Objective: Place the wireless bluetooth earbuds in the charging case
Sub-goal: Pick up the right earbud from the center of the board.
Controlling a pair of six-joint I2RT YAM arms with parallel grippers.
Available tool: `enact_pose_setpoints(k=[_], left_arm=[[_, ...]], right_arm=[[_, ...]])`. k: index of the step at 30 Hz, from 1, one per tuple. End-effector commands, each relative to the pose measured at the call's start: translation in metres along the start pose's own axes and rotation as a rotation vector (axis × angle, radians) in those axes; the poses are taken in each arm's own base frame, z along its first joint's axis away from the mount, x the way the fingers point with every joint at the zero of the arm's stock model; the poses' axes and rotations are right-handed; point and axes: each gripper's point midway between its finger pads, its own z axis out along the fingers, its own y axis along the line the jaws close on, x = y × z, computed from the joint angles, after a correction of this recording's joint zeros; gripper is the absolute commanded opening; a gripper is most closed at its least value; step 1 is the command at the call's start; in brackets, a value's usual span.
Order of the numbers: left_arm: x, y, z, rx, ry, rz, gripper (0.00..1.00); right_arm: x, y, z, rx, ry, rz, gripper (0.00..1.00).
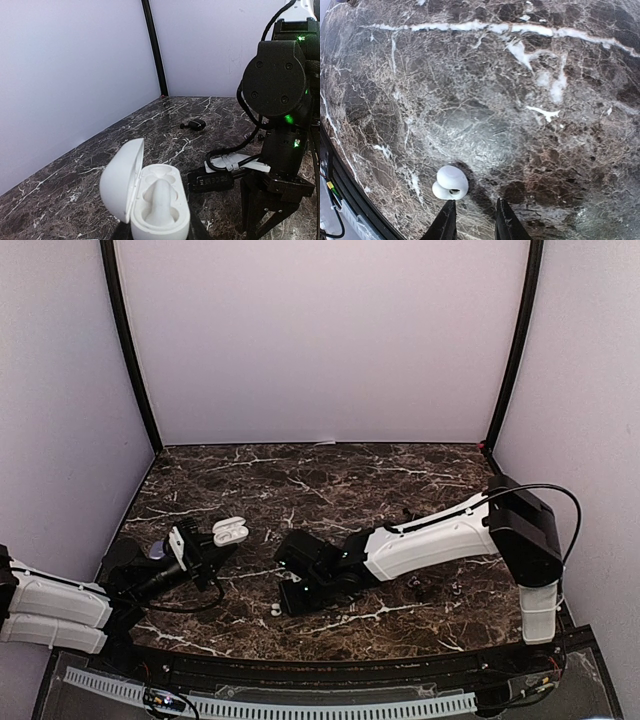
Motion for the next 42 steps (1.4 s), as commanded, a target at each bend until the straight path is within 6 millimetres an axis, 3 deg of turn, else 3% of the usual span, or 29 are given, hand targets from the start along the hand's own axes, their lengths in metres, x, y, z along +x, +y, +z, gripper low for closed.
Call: enact_pose_setpoints(k=[1, 17, 27, 42], left_arm=[[0.005, -0.002, -0.006, 0.004, 0.004, 0.000, 0.00], [0.005, -0.003, -0.006, 0.010, 0.003, -0.004, 0.00], [0.004, -0.004, -0.006, 0.014, 0.001, -0.002, 0.00], [0.005, -0.003, -0.006, 0.013, 0.005, 0.001, 0.00]], right_arm=[[0.000, 0.001, 0.006, 0.021, -0.002, -0.010, 0.27], [-0.002, 0.007, 0.019, 0.034, 0.020, -0.050, 0.27], [-0.007, 0.023, 0.020, -0.027, 0.021, -0.072, 0.26], [-0.010, 0.035, 0.015, -0.086, 0.011, -0.097, 0.00]])
